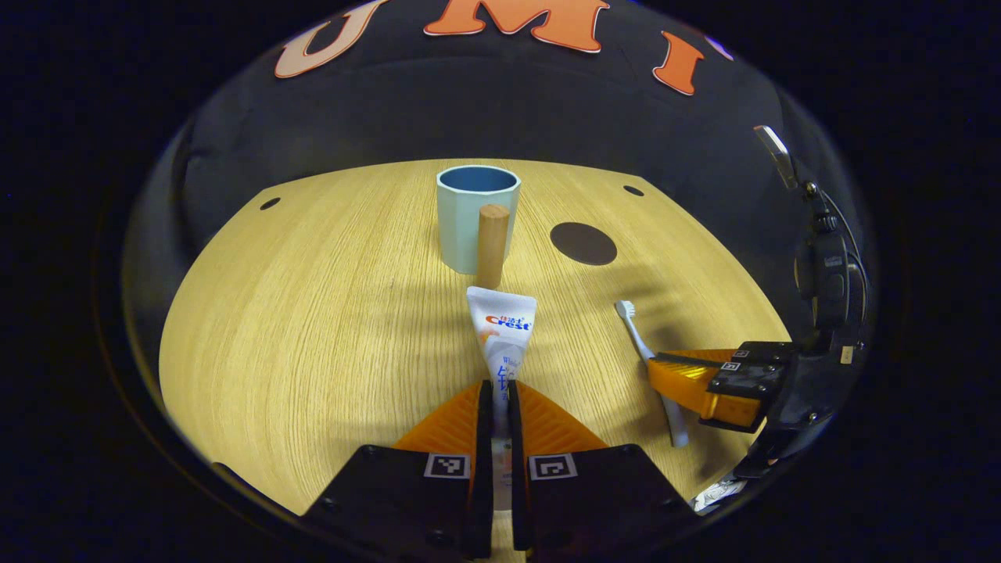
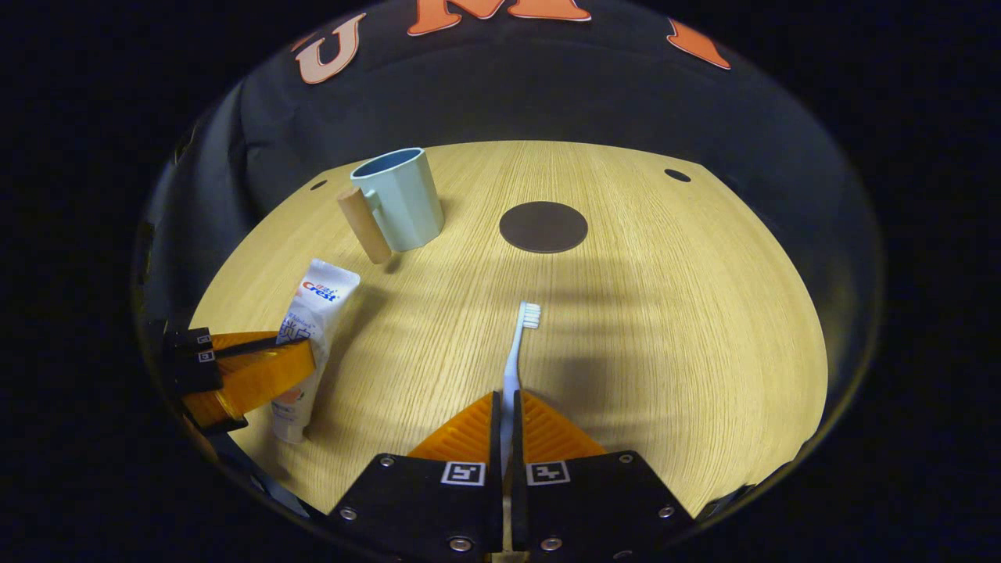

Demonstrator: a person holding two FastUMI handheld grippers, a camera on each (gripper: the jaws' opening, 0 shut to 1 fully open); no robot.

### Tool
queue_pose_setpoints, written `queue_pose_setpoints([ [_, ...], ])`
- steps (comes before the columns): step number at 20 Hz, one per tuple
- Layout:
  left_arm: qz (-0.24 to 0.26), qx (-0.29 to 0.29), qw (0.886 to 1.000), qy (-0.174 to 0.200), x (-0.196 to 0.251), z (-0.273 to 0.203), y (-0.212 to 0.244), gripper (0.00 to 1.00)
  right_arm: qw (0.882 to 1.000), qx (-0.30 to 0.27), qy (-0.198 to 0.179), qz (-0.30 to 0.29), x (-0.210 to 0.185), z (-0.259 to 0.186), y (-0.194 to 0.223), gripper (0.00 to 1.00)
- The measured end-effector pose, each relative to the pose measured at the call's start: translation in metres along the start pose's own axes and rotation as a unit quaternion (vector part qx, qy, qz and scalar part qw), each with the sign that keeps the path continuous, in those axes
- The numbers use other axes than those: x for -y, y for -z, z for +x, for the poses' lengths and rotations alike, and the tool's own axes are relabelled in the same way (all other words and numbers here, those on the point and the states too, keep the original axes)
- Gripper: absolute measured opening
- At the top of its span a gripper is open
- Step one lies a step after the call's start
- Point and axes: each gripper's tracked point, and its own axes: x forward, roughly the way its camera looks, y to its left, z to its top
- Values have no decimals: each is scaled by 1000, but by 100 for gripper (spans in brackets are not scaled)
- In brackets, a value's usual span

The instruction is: Put the toothbrush and toothpaste on the desktop into the cup, then pick up the cup and place it on the coaster on the desktop.

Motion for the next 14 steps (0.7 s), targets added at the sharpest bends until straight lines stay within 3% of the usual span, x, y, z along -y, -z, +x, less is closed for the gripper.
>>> queue_pose_setpoints([
  [4, 5, 48, 999, 0, 0, -3, -20, 14, 999, 27, 20, -30, 3, -4, -4, 5],
  [14, 11, 174, 985, 9, 4, -41, -86, 14, 995, 97, -6, -1, 5, -28, -36, 4],
])
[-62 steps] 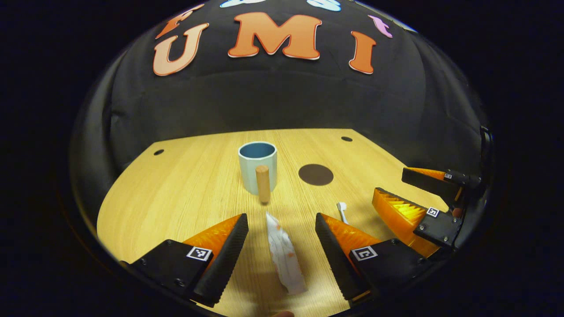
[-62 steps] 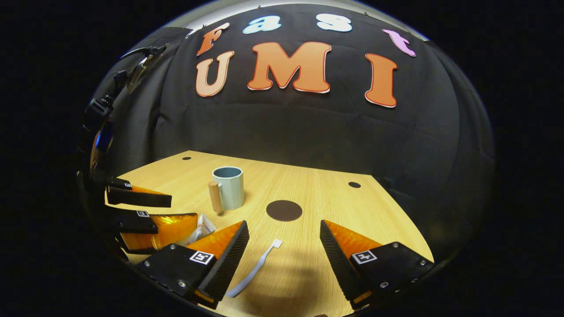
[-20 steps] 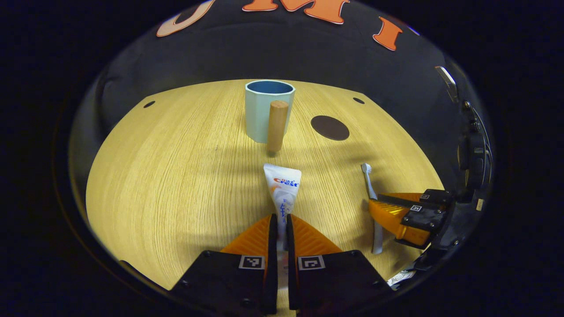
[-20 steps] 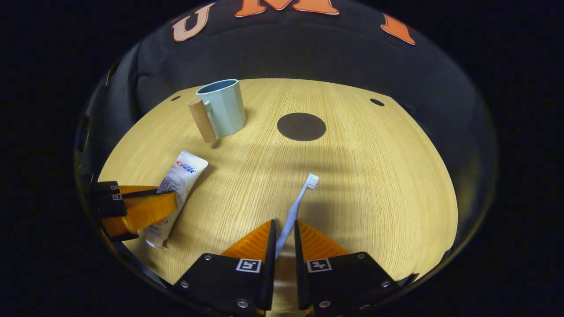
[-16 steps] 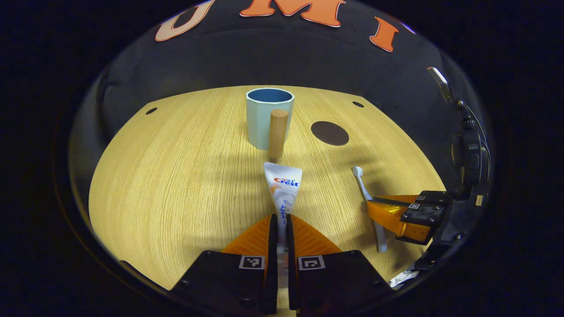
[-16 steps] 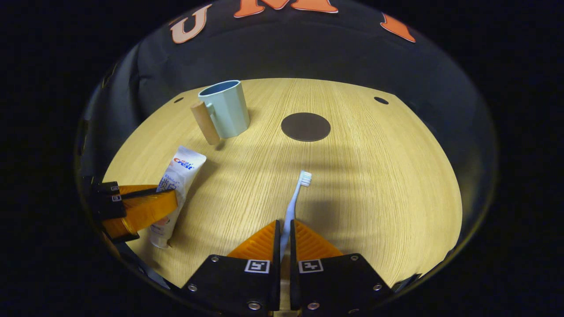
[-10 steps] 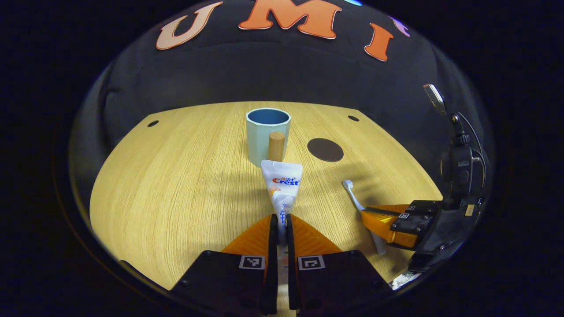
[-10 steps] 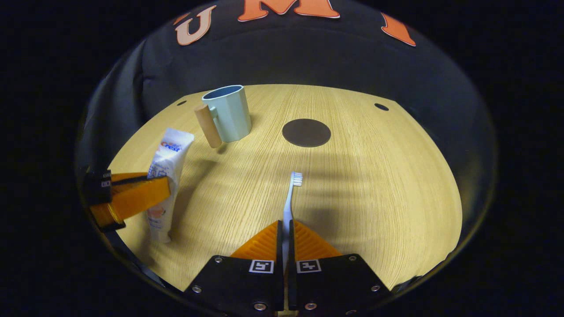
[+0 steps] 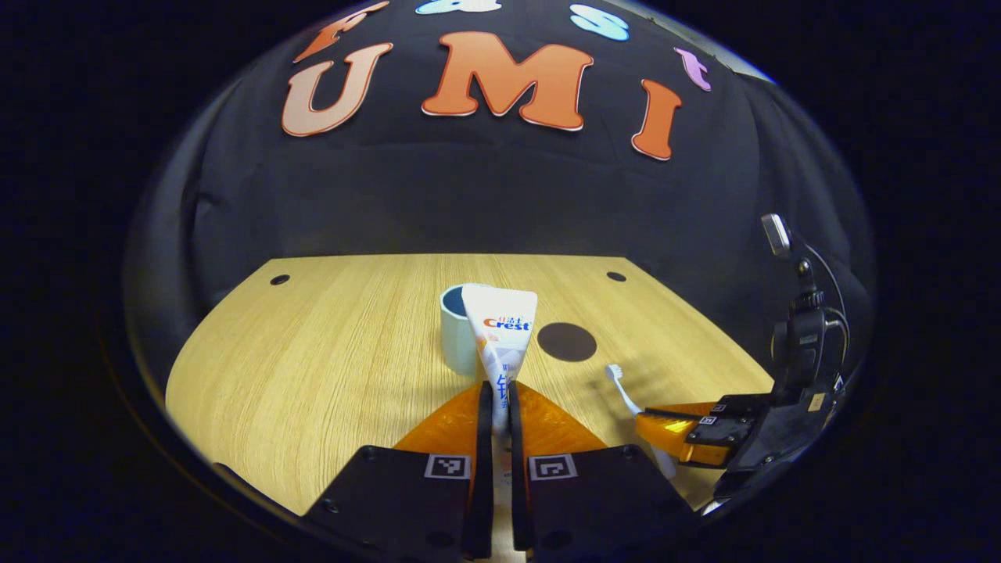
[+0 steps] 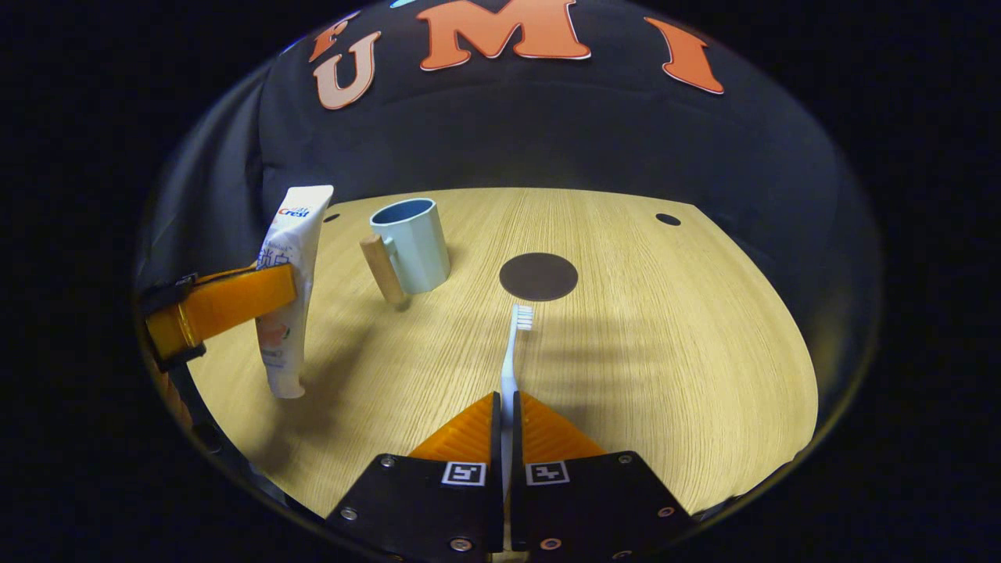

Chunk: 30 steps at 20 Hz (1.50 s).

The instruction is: Put the toothbrush and toothpaste on the desktop into the cup, then pick up the cup and place it on the coaster on the desktop.

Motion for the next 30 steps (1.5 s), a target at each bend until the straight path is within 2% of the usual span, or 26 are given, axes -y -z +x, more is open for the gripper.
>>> queue_pose_setpoints([
  [11, -4, 94, 995, 20, 1, 35, -84, 13, 996, 88, 3, 16, 20, -13, -77, 4],
  [15, 3, 114, 993, 15, -6, 53, -103, 13, 995, 101, 13, 6, 26, -9, -83, 4],
  [17, -2, 116, 993, 17, -7, 64, -109, 13, 995, 103, 10, 9, 27, -4, -89, 4],
  [20, 0, 104, 995, -2, -18, 82, -106, 14, 996, 89, 3, 7, 30, 13, -89, 4],
  [22, -6, 95, 995, -3, -19, 92, -101, 13, 996, 85, 6, -2, 30, 17, -88, 5],
  [24, -7, 84, 996, -7, -20, 100, -95, 13, 996, 85, -7, 3, 26, 23, -89, 4],
  [30, -21, 46, 999, -1, -23, 111, -73, 14, 995, 102, -21, 1, 17, 31, -109, 4],
])
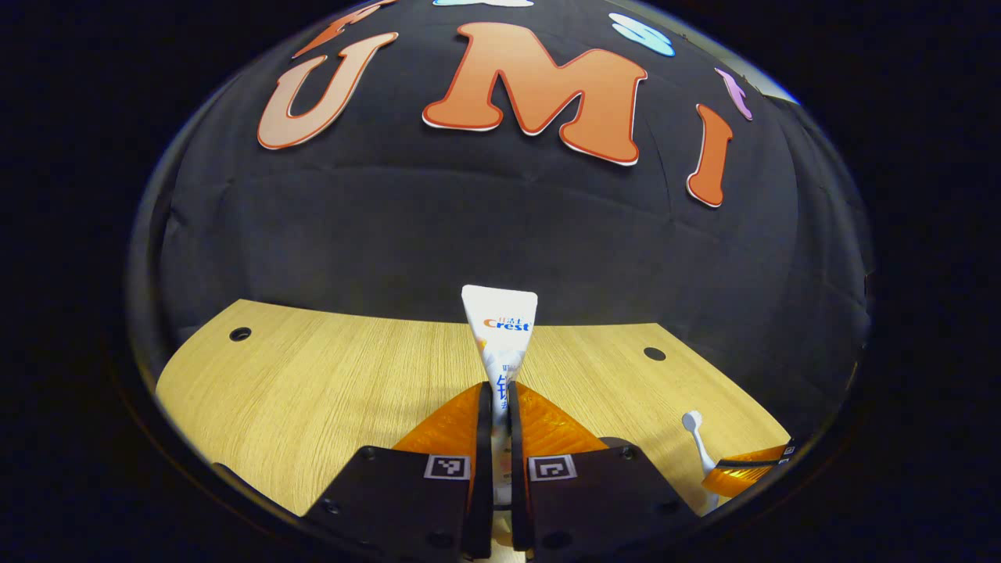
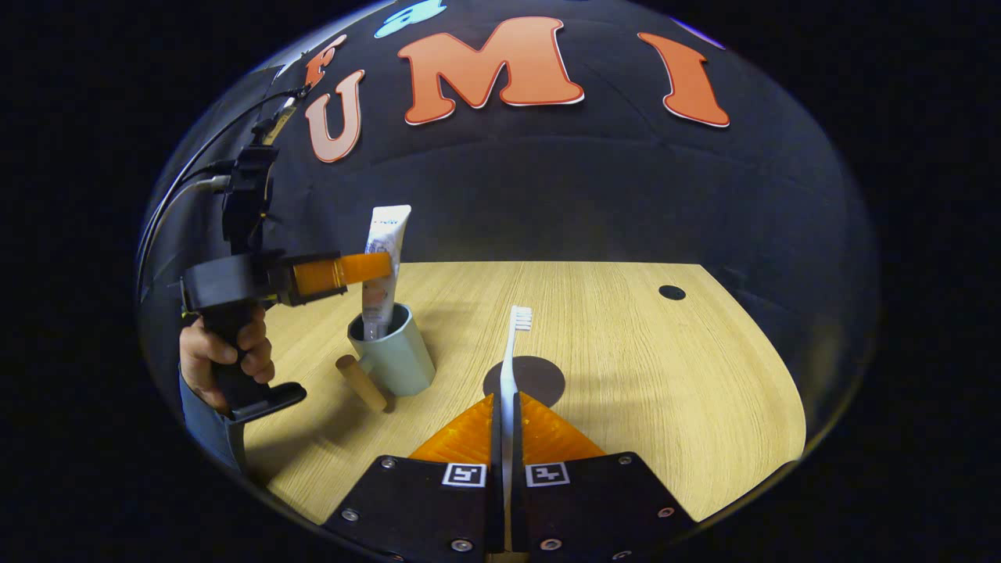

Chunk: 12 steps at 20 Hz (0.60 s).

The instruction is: Put the toothbrush and toothpaste on the desktop into the cup, then pick up the cup and place it on the coaster on the desktop.

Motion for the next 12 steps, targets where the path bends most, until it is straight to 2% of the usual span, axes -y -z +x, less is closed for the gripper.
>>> queue_pose_setpoints([
  [5, -14, -16, 1000, 12, 0, -3, 8, 16, 999, 30, -24, -1, -22, 6, -20, 4],
  [6, -16, -23, 999, 15, 1, -5, 12, 20, 999, 38, -31, 0, -28, 7, -25, 4],
  [9, -21, -36, 999, 19, -1, -12, 19, 23, 997, 70, -44, -1, -41, 8, -45, 4],
  [10, -23, -41, 999, 22, -1, -13, 20, 19, 995, 86, -48, 1, -45, 9, -55, 4],
  [11, -22, -38, 999, 20, -3, -15, 19, 30, 994, 99, -54, 3, -53, 10, -64, 4],
  [12, -17, -32, 999, 17, -6, -18, 15, 33, 992, 114, -63, 7, -60, 10, -73, 4],
])
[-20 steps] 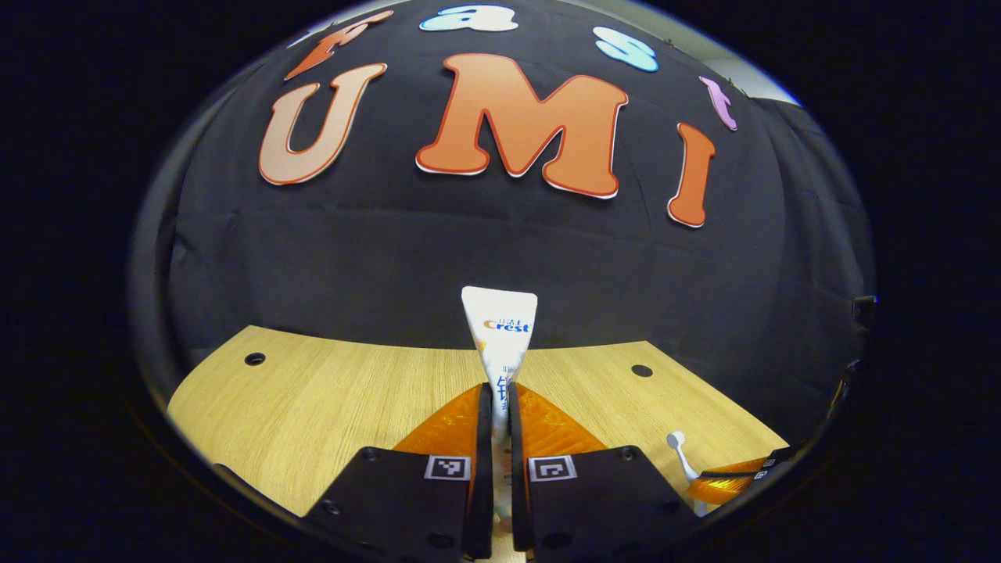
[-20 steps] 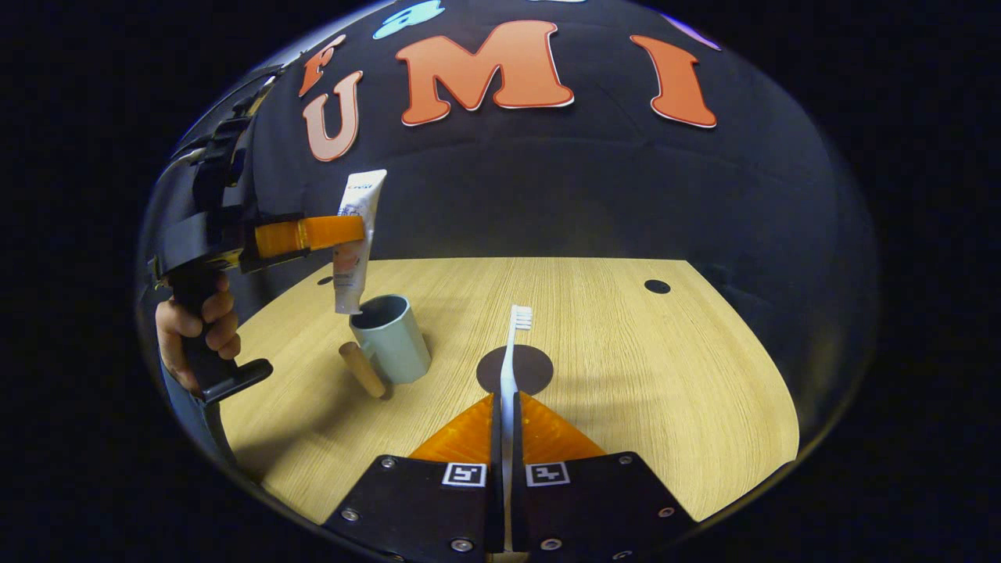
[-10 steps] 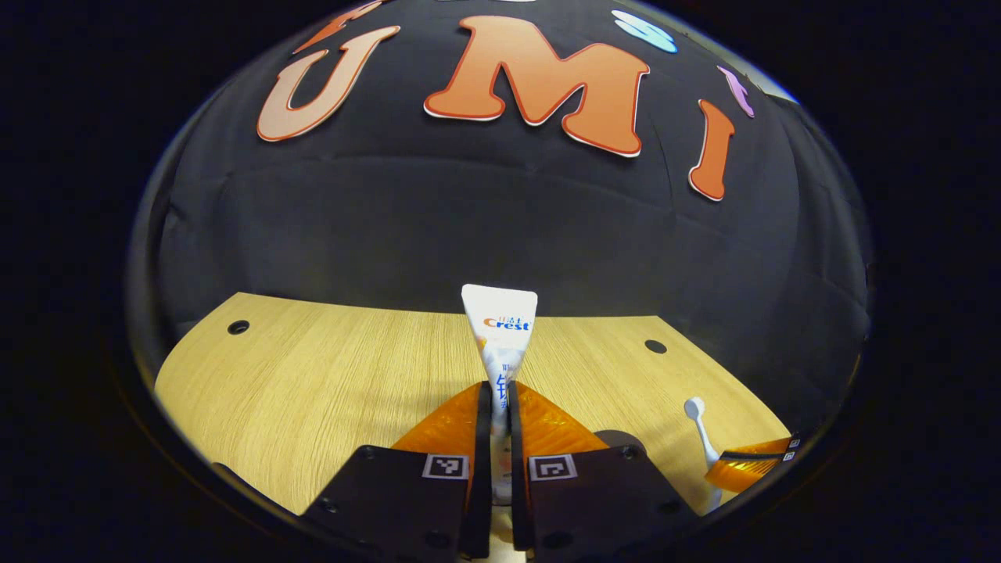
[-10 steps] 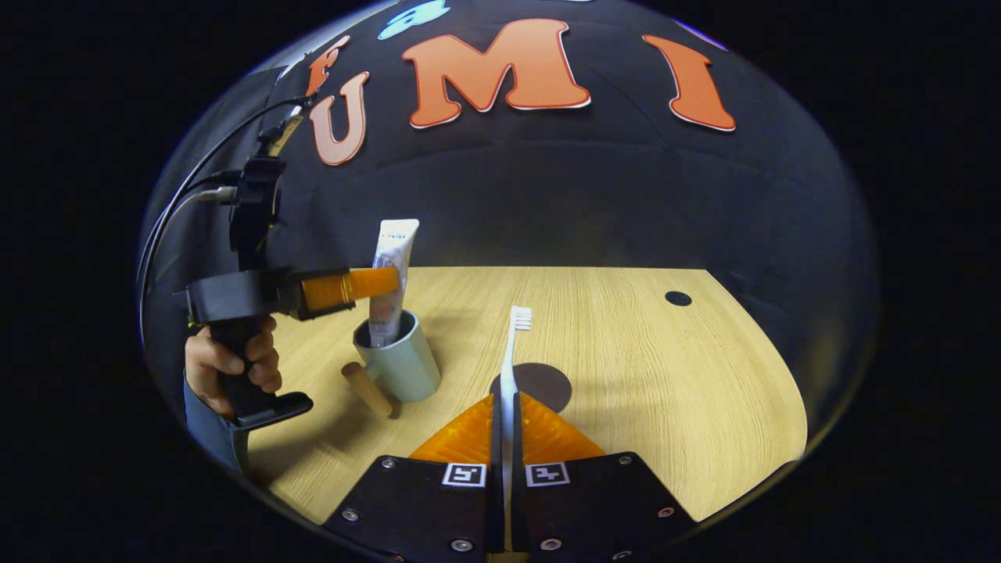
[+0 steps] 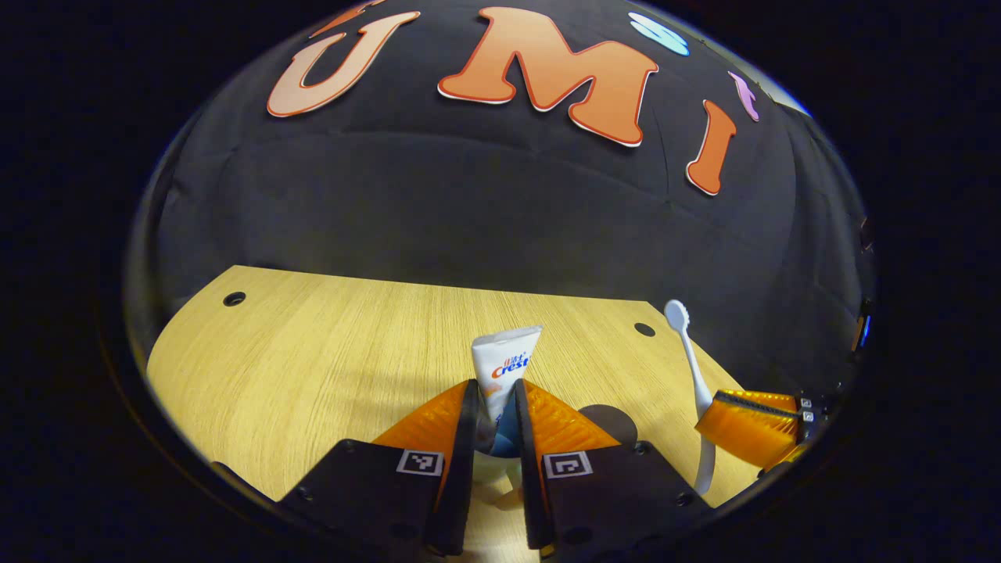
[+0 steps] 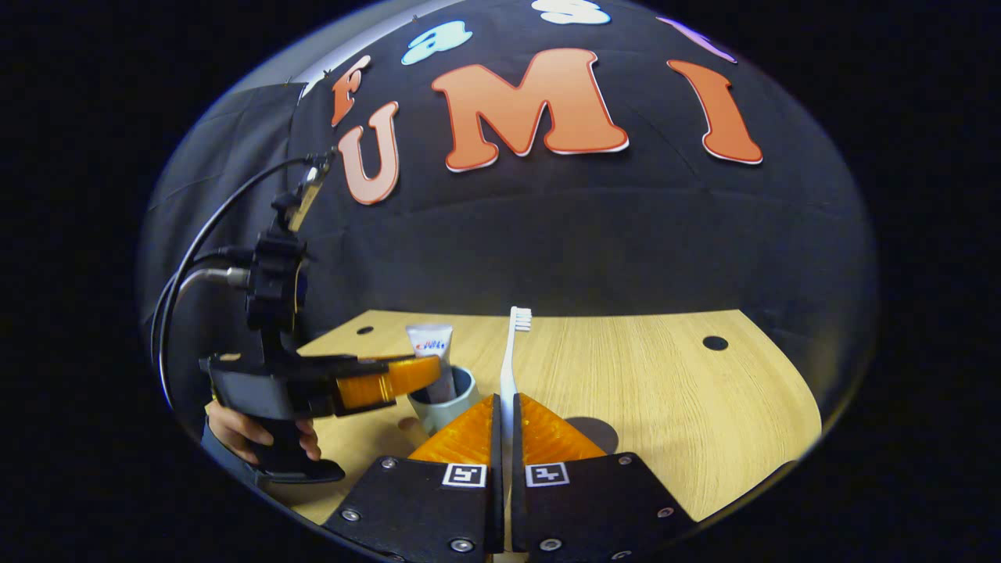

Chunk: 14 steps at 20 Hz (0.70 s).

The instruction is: Put the toothbrush and toothpaste on the desktop into the cup, then pick up the cup and place it on the coaster on the desktop.

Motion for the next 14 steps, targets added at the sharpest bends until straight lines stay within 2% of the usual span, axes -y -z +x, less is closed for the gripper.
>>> queue_pose_setpoints([
  [1, 5, 8, 1000, -2, -3, -3, -3, 32, 1000, 14, -6, 3, -6, 2, -8, 4],
  [3, 12, 21, 1000, -4, -11, -14, -9, 39, 999, 48, -18, 9, -18, 9, -26, 4],
  [5, 12, 27, 999, -16, -24, -19, -12, 51, 997, 69, -28, 6, -29, 14, -31, 4],
  [7, 8, 26, 999, -19, -36, -25, -10, 72, 996, 86, -34, 2, -38, 21, -33, 4],
  [8, 7, 25, 999, -25, -42, -29, -8, 80, 994, 96, -43, 4, -45, 24, -36, 4],
  [9, 7, 25, 999, -28, -49, -33, -7, 75, 993, 106, -55, 9, -53, 26, -39, 4],
  [11, 13, 27, 999, -40, -62, -41, -4, 78, 990, 120, -72, 13, -63, 32, -42, 4],
  [14, 29, 28, 997, -64, -83, -55, -2, 89, 987, 136, -83, 18, -67, 43, -43, 4],
])
